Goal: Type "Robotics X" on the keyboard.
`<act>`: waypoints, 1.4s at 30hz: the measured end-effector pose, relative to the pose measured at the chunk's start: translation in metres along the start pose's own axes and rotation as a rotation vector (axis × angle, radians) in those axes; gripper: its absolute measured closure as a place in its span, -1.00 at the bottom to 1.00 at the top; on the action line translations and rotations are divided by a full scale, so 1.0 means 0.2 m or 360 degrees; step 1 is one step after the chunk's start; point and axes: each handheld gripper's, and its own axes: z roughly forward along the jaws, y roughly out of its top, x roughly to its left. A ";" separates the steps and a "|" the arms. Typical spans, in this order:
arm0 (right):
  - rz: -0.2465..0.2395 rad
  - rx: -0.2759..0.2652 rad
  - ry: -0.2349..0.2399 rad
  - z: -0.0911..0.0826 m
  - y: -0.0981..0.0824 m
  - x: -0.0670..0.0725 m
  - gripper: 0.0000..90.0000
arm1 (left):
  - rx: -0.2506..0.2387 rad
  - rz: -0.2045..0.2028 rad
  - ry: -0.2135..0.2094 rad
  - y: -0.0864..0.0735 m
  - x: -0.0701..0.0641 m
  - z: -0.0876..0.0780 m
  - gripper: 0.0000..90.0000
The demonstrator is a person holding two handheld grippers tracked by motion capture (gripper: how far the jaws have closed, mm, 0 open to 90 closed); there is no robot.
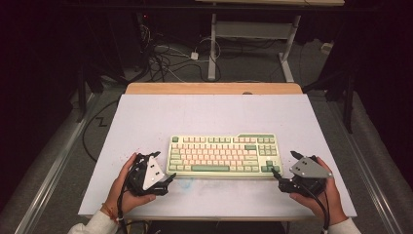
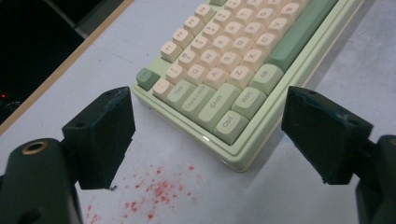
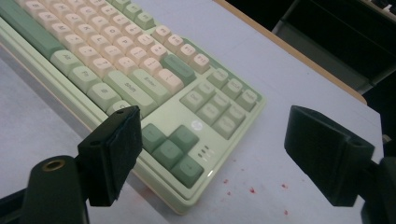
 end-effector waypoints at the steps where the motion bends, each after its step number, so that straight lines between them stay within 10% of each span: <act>1: 0.0008 0.0000 -0.0004 0.00 -0.01 0.00 -0.57 | 0.0003 -0.0004 -0.0002 -0.01 0.00 0.00 -0.64; 27: 0.0126 0.0080 -0.0068 -0.03 -0.21 -0.08 -0.59 | 0.0109 -0.0110 -0.0017 -0.21 0.05 -0.04 -0.64; 42: 0.0105 0.0033 -0.0055 -0.05 -0.19 -0.05 -0.62 | 0.0109 -0.0095 -0.0028 -0.21 0.03 -0.05 -0.64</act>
